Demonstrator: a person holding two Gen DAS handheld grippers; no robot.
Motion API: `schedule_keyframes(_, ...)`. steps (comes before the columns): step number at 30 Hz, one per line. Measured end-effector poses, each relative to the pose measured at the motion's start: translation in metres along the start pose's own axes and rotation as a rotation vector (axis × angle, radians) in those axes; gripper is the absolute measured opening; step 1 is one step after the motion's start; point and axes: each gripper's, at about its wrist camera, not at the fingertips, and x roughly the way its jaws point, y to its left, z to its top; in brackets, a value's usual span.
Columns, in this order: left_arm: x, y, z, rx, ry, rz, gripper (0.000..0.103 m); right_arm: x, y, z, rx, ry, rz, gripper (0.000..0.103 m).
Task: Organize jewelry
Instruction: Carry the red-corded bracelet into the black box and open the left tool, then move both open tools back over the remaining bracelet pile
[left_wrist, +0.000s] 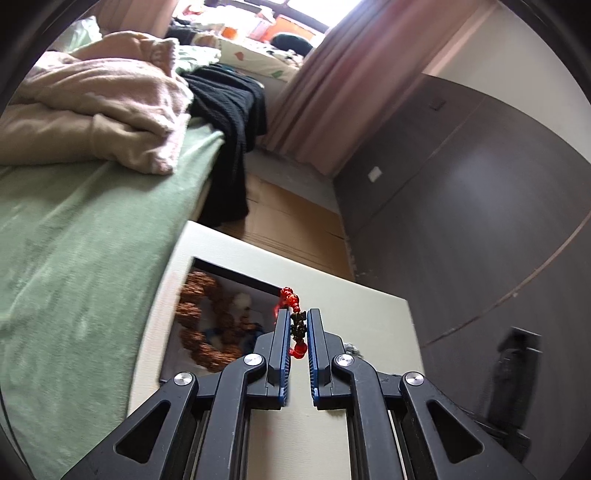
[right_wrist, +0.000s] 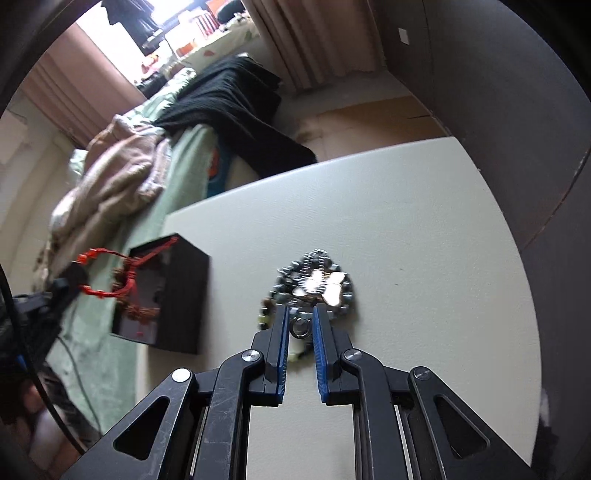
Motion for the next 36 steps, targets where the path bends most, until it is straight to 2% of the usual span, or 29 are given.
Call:
schedule_keyframes(4,-0.005,0.008,0.004,-0.014,-0.021,0.011,0.010,-0.009,0.017,-0.002,-0.018,-0.027,0.070,0.014)
schedule_keyframes(5,-0.005,0.011,0.006,-0.020,-0.016,0.020,0.013,-0.008,0.024,0.000,-0.025,-0.034,0.083,0.014)
schedule_keyframes(7,-0.002,0.017,0.007,-0.039,-0.001,0.038,0.035,-0.010,0.033,-0.001,-0.033,-0.045,0.111,0.014)
schedule_keyframes(8,-0.001,0.020,0.008,-0.051,-0.002,0.043,0.052,-0.010,0.038,-0.001,-0.035,-0.051,0.131,0.014)
schedule_keyframes(9,-0.003,0.024,0.008,-0.066,-0.014,0.047,0.058,-0.011,0.042,-0.001,-0.035,-0.056,0.149,0.014)
schedule_keyframes(11,-0.008,0.030,0.010,-0.083,-0.043,0.063,0.058,-0.005,0.050,0.002,-0.033,-0.065,0.178,0.014)
schedule_keyframes(22,-0.013,0.044,0.017,-0.111,-0.055,0.064,0.058,0.002,0.081,0.005,-0.004,-0.100,0.320,0.014)
schedule_keyframes(27,-0.014,0.047,0.018,-0.115,-0.053,0.069,0.059,0.017,0.103,0.013,0.012,-0.100,0.440,0.015)
schedule_keyframes(28,-0.013,0.047,0.018,-0.114,-0.050,0.071,0.061,0.022,0.106,0.013,0.015,-0.083,0.454,0.023)
schedule_keyframes(29,-0.012,0.047,0.018,-0.113,-0.046,0.075,0.065,0.029,0.107,0.013,0.024,-0.053,0.461,0.043)
schedule_keyframes(31,-0.012,0.046,0.018,-0.112,-0.043,0.079,0.073,0.035,0.102,0.011,0.058,-0.040,0.424,0.060)
schedule_keyframes(36,-0.008,0.036,0.015,-0.096,-0.039,0.066,0.082,0.026,0.077,0.014,0.108,-0.050,0.379,0.061)
